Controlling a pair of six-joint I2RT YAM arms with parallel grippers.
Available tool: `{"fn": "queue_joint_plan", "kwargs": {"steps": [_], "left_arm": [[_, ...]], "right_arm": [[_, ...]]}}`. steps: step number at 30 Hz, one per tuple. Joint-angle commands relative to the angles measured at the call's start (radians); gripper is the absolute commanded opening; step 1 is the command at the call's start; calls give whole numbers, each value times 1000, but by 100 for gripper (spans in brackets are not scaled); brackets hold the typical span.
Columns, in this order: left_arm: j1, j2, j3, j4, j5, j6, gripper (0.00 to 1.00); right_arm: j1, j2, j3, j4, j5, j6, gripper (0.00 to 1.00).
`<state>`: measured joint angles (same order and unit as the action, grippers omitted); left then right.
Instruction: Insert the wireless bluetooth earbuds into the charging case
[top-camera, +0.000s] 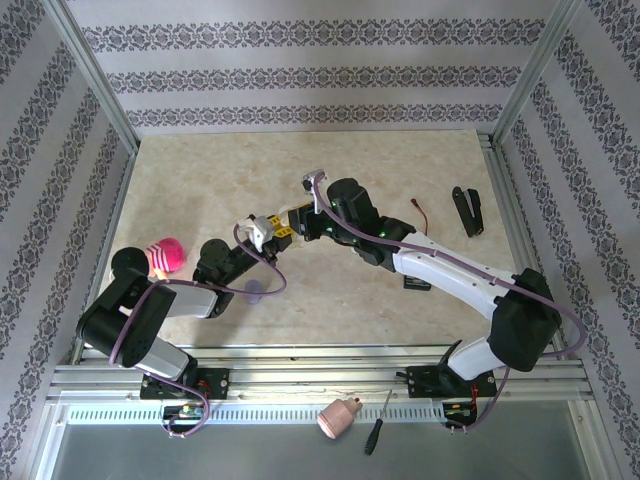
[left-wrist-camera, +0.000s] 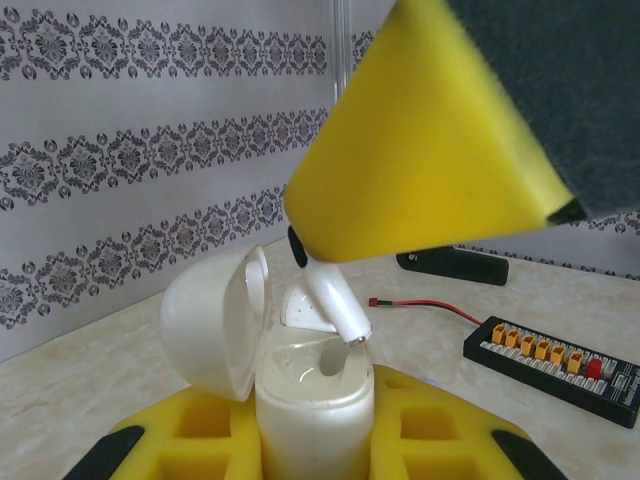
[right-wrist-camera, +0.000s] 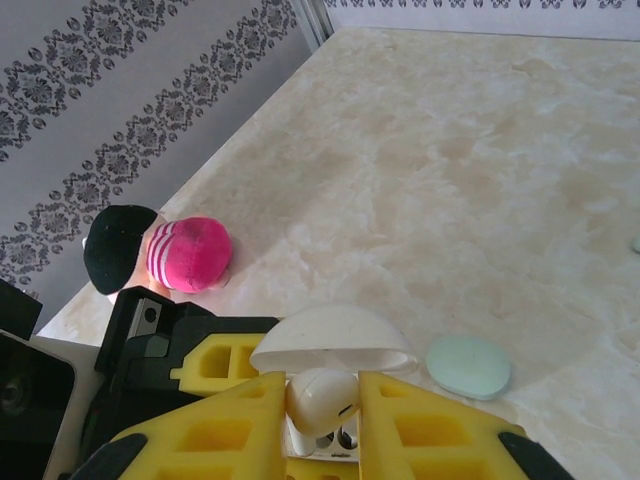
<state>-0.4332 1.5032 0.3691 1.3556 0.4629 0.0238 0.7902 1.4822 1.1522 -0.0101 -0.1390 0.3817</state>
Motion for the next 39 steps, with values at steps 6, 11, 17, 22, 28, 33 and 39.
{"fn": "queue_joint_plan", "kwargs": {"steps": [6, 11, 17, 22, 28, 33, 39], "left_arm": [[-15, -9, 24, 71, 0, -21, 0], [-14, -21, 19, 71, -10, -29, 0], [-15, -34, 4, 71, -34, -31, 0], [-14, -43, 5, 62, -44, -31, 0], [-14, -48, 4, 65, -51, -41, 0], [-14, -54, -1, 68, -61, -39, 0], [-14, -56, -4, 71, -69, -41, 0]], "right_arm": [[12, 27, 19, 48, 9, -31, 21], [13, 41, 5, 44, 20, -33, 21], [12, 20, -24, 49, 39, -33, 21], [12, 5, -38, 48, 47, -39, 21], [14, 0, -55, 56, 40, -36, 21], [17, -5, -75, 69, 42, -25, 22], [20, -16, -111, 106, 36, -10, 21]]}}
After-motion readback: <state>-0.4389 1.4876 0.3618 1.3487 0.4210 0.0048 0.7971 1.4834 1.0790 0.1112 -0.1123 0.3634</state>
